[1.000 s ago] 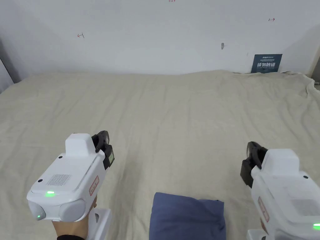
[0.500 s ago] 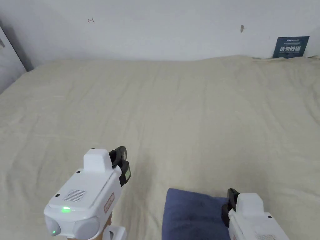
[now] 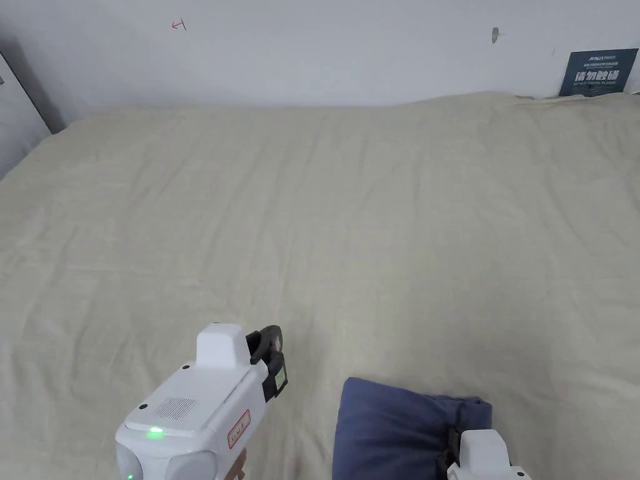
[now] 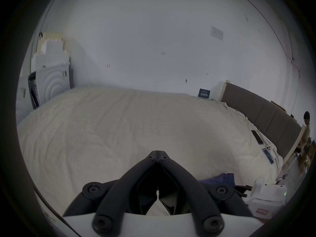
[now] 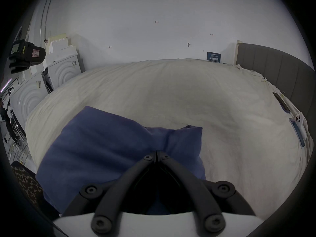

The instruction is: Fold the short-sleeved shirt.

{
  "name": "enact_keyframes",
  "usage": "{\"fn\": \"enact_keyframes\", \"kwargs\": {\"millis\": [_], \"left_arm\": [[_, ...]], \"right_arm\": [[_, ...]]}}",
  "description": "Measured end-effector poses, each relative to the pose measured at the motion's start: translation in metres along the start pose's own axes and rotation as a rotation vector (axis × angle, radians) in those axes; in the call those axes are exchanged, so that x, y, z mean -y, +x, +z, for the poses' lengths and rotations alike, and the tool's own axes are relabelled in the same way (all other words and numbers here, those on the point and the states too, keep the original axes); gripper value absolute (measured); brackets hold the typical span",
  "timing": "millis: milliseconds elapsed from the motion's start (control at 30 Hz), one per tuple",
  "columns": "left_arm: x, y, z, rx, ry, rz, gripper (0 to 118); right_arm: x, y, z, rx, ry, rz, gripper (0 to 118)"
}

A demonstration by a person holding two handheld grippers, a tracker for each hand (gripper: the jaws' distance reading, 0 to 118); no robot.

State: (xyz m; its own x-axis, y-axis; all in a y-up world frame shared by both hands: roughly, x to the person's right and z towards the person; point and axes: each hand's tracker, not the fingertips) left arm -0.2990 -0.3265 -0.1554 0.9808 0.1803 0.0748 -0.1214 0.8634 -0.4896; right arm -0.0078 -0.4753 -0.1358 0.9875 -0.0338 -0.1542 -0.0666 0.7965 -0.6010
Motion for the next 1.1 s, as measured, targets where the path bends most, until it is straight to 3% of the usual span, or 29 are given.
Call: {"fn": "enact_keyframes", "kwargs": {"millis": [67,100,133,167,200,233,300,467,567,633,1100], "left_arm": [[0.008,0.0,-0.007,0.029,-0.054,0.052,7],[0.012,0.0,-0.012,0.049,-0.105,0.071,17],[0.017,0.001,-0.017,0.074,-0.161,0.089,29],[0.022,0.002,-0.023,0.093,-0.211,0.095,46],[0.027,0.004,-0.029,0.104,-0.275,0.091,71],[0.033,0.007,-0.035,0.118,-0.326,0.086,84],[0.044,0.012,-0.045,0.145,-0.419,0.084,95],[0.065,0.016,-0.075,0.205,-0.579,0.12,94],[0.07,0.019,-0.086,0.222,-0.596,0.12,77],[0.072,0.023,-0.091,0.241,-0.621,0.123,54],[0.071,0.021,-0.093,0.262,-0.649,0.16,16]], "right_arm": [[0.003,0.001,-0.001,-0.003,0.008,0.016,0],[0.005,0.001,0.0,-0.004,0.013,0.016,0],[0.005,0.0,0.002,-0.004,0.021,0.013,0],[0.005,0.0,0.002,-0.005,0.023,0.013,0],[0.005,0.0,0.002,-0.006,0.024,0.012,0],[0.004,0.001,0.002,-0.006,0.022,0.012,0],[0.004,0.002,0.003,-0.008,0.017,0.008,0],[0.003,0.003,0.003,-0.013,0.012,0.003,0],[0.003,0.004,0.003,-0.015,0.009,-0.002,0],[0.003,0.004,0.003,-0.017,0.007,-0.003,0],[-0.026,0.015,0.022,-0.056,-0.002,-0.021,0]]}}
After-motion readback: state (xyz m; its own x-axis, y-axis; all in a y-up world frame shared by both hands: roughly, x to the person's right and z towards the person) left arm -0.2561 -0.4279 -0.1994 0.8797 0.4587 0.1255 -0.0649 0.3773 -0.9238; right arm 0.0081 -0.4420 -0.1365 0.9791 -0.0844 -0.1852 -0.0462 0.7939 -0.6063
